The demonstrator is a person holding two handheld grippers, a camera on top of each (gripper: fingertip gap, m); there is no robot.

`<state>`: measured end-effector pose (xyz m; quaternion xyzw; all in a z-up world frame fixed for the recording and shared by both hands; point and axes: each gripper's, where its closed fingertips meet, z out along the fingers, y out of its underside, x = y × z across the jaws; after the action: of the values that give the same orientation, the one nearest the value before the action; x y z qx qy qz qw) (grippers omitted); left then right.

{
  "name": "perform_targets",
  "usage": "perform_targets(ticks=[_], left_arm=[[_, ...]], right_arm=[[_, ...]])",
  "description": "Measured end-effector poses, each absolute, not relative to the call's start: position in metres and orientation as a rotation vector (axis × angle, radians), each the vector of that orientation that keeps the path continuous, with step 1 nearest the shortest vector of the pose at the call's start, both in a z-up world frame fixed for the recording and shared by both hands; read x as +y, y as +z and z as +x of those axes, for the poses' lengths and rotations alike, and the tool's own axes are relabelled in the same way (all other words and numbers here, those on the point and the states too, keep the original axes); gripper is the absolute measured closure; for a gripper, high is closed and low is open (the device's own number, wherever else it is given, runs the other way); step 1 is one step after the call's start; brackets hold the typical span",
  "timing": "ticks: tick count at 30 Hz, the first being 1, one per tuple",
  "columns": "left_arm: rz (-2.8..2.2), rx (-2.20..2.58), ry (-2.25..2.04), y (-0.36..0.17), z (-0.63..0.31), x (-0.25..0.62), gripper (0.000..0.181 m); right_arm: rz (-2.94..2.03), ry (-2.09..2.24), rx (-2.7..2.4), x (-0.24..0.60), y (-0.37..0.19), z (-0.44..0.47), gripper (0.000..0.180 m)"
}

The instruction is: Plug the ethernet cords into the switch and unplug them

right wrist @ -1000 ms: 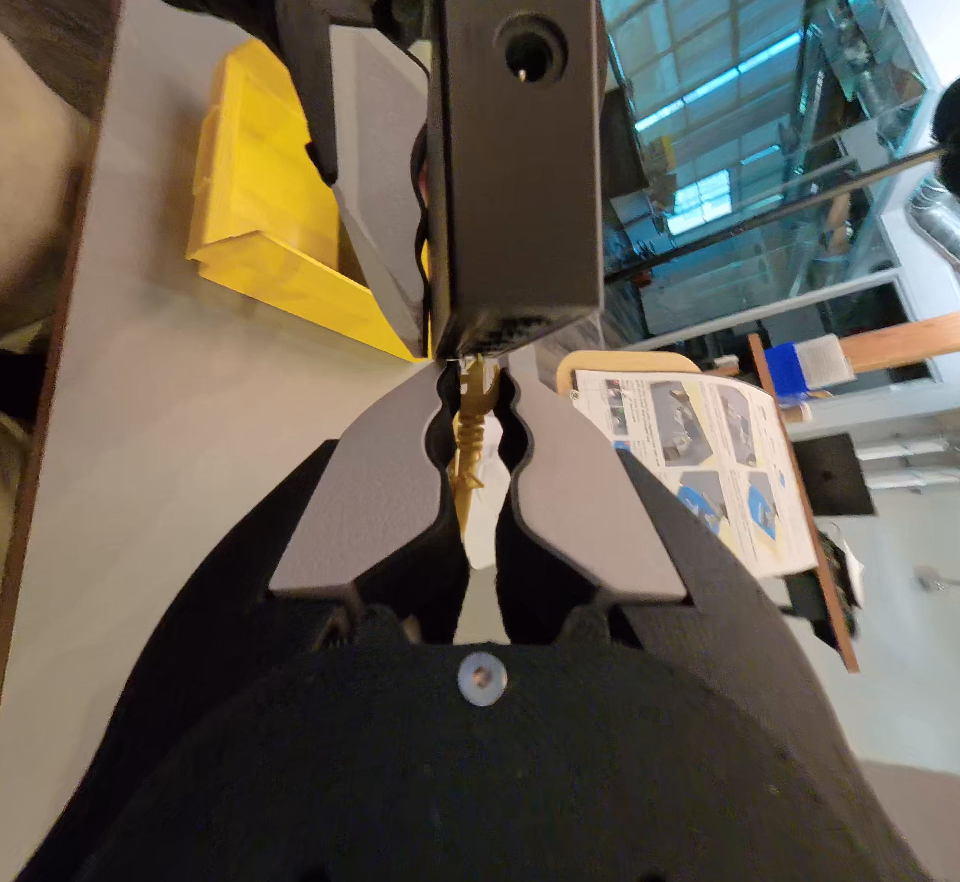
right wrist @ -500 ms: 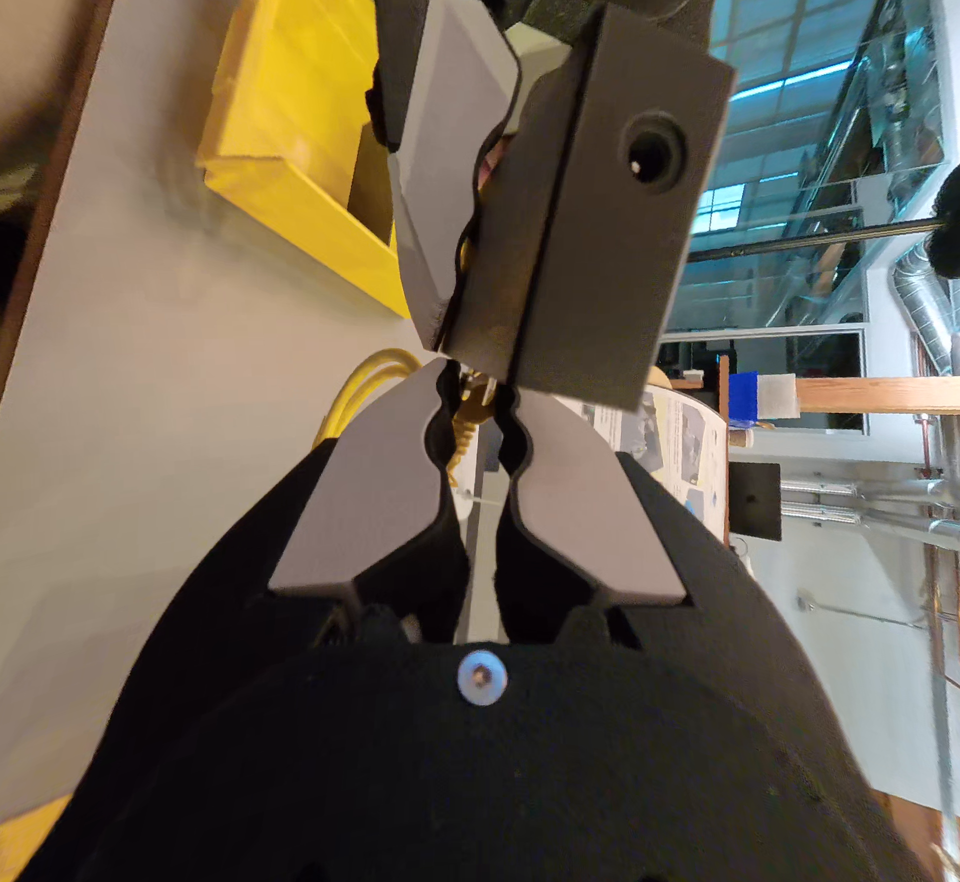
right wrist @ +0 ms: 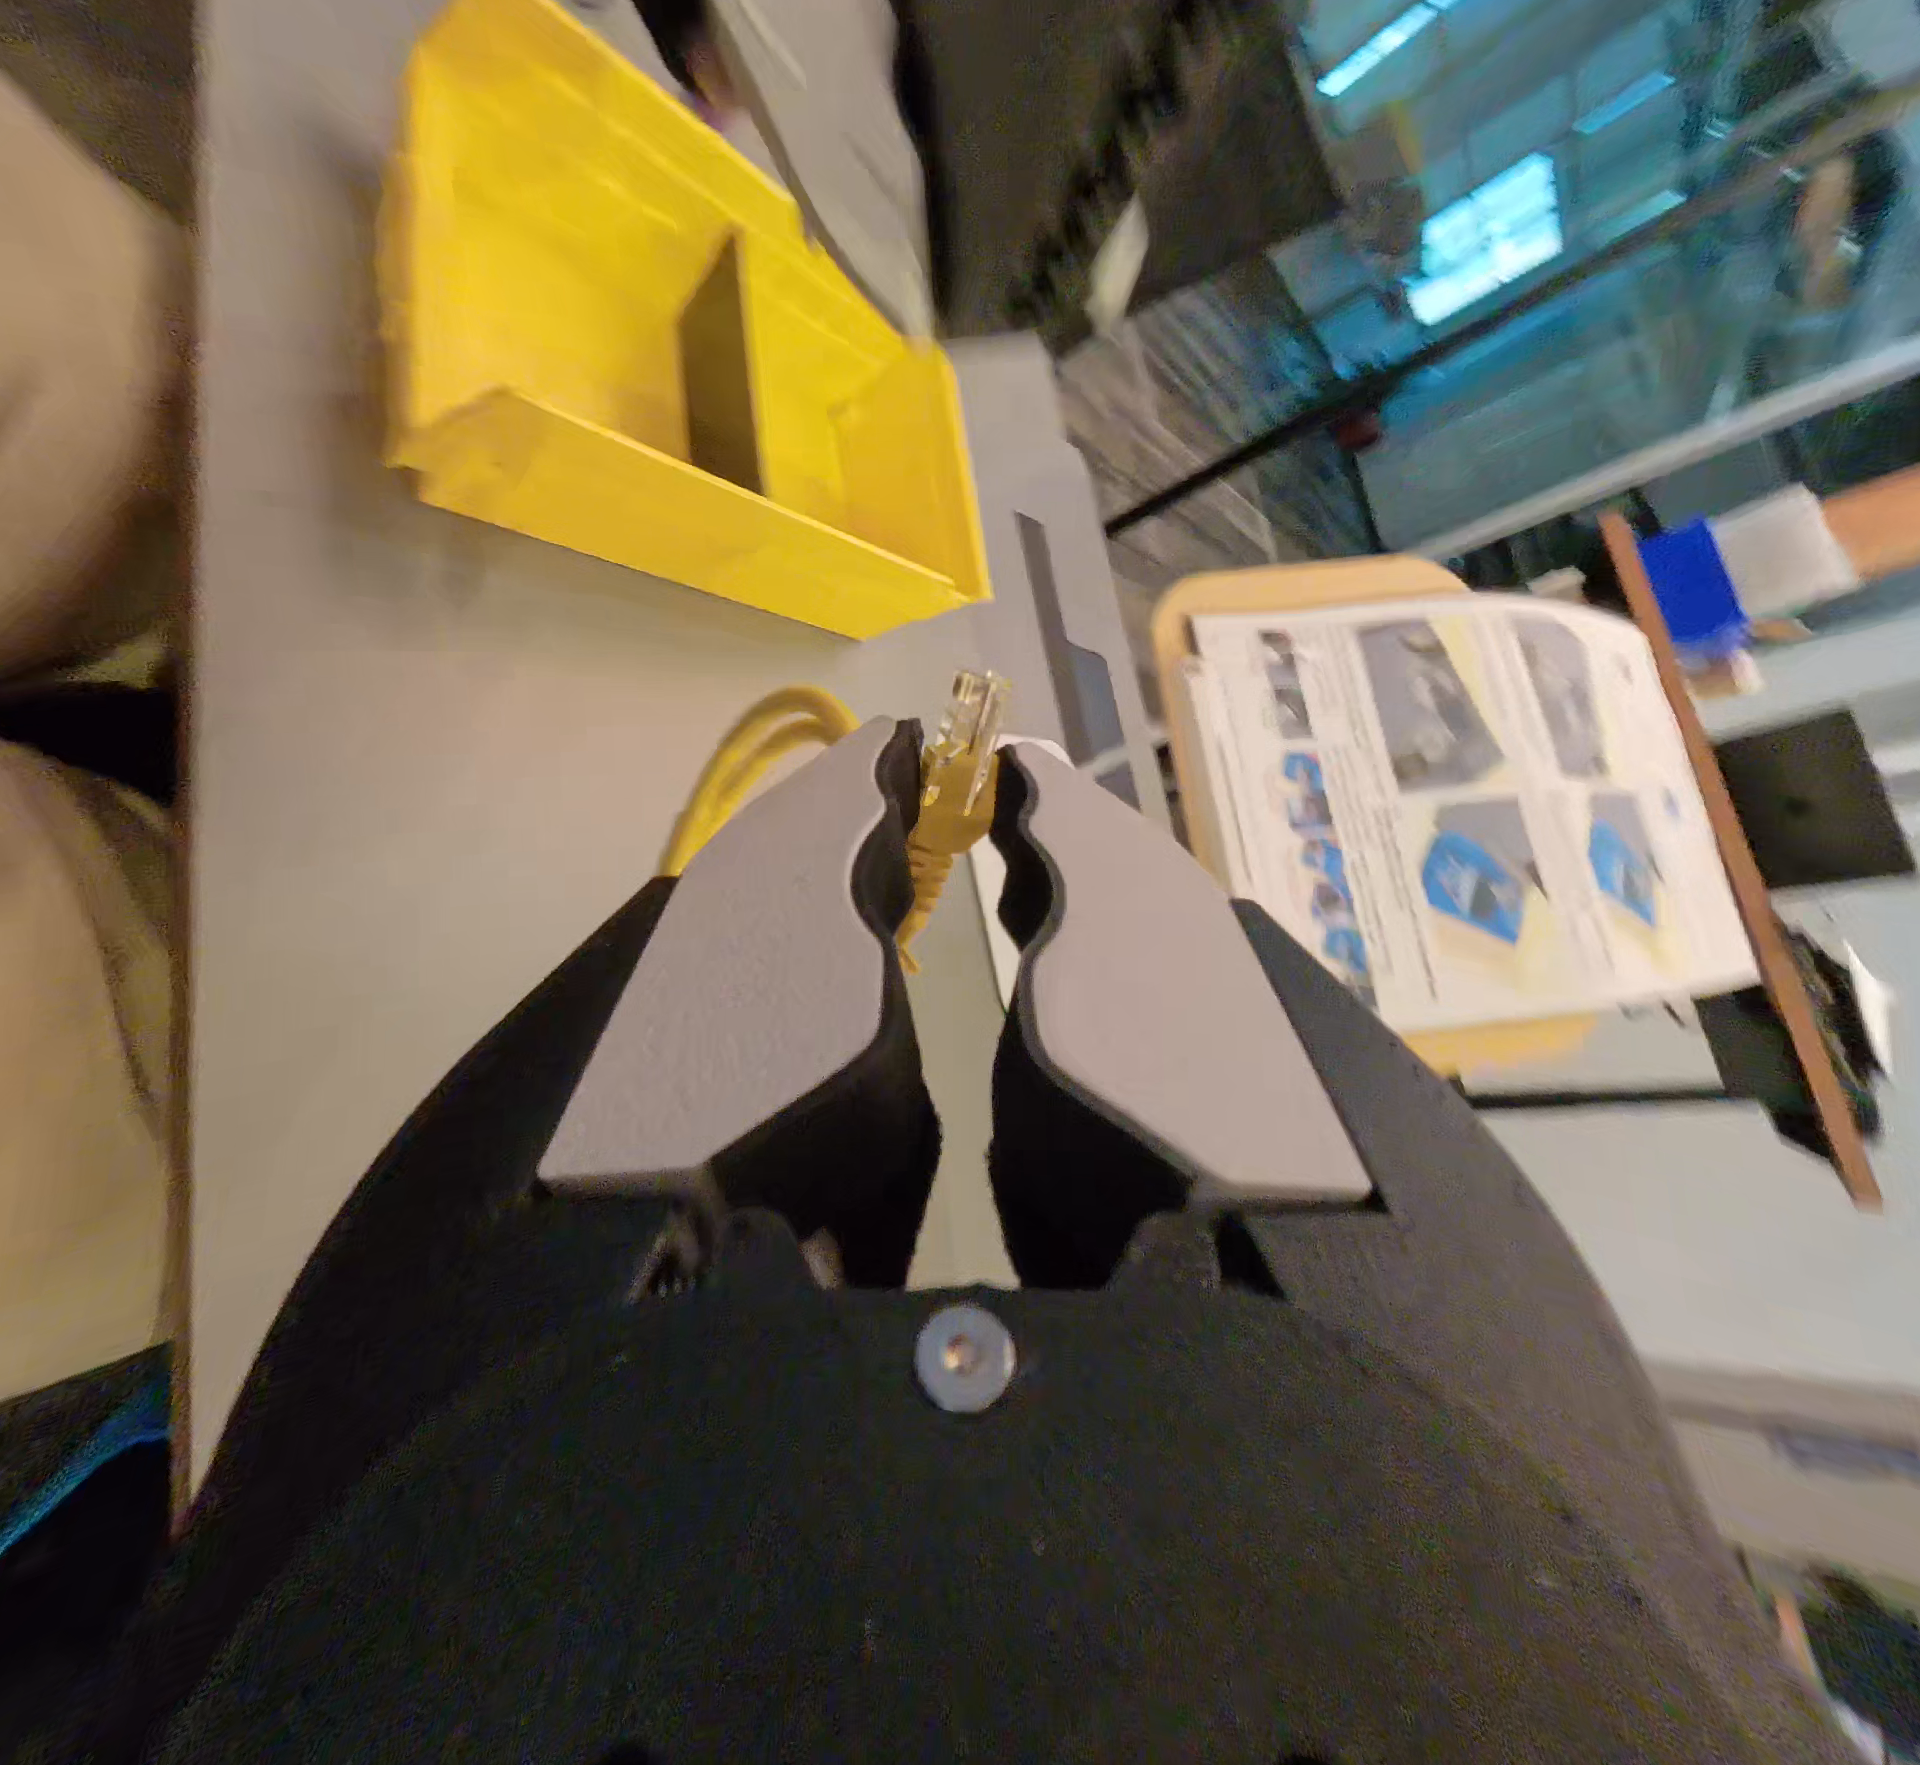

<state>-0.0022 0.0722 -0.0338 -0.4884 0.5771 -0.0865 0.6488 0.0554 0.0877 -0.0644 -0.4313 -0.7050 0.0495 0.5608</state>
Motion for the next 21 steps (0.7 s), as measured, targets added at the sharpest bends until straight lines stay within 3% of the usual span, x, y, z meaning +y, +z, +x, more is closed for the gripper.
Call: perform_targets(ticks=[1,5,9,17,21], left_arm=[[-1.118,1.308,-0.169,-0.032,-0.006,0.074,0.152],[-1.141,1.344,-0.030,-0.037,-0.012,0.081,0.152],[-1.155,1.365,0.018,-0.044,-0.010,0.086,0.152],[-1.184,1.368,0.030,-0.050,-0.013,0.092,0.152],[-1.199,1.377,0.049,-0.054,-0.014,0.095,0.152]], right_arm=[[-1.055,0.110,-1.593,0.098,-0.058,0.068,0.168],[-1.236,0.205,-1.312,0.131,-0.033,0.135,0.166],[-1.447,0.290,-1.021,0.170,-0.043,0.217,0.167],[-1.852,0.399,-0.543,0.221,-0.165,0.332,0.167],[-2.159,0.096,-0.524,0.231,-0.242,0.372,0.162]])
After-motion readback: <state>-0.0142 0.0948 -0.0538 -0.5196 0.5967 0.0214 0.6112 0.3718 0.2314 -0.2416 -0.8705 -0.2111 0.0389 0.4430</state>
